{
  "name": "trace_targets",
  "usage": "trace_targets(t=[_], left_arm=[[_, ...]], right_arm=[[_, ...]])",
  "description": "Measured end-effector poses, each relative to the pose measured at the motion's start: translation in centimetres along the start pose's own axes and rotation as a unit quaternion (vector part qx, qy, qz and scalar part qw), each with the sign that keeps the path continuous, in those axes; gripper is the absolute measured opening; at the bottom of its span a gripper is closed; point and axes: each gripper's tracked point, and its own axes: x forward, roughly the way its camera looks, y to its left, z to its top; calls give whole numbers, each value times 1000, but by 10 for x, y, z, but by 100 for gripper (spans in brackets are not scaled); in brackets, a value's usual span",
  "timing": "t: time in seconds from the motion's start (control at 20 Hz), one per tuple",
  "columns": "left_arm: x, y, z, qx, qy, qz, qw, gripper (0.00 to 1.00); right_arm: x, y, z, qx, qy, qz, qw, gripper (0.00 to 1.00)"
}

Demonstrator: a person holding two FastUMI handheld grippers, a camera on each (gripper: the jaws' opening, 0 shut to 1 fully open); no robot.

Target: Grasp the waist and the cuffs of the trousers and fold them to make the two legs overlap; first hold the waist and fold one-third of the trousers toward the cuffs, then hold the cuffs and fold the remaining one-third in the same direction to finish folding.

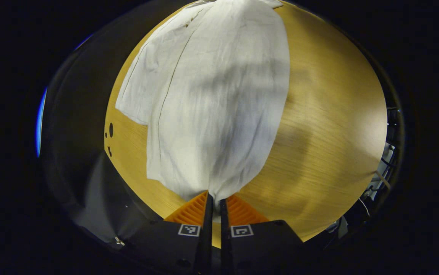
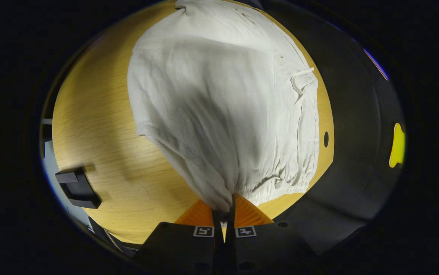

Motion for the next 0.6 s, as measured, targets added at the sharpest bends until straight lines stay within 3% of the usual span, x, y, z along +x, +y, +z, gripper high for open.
trace_targets(t=[0.3,0.6], left_arm=[[-6,0,2,-38,18,28,999,6],[-45,24,15,-136,-27,89,986,5]], right_arm=[[-8,-9,-8,33,-5,-20,999,5],[-37,-35,-16,93,-22,-62,994,5]])
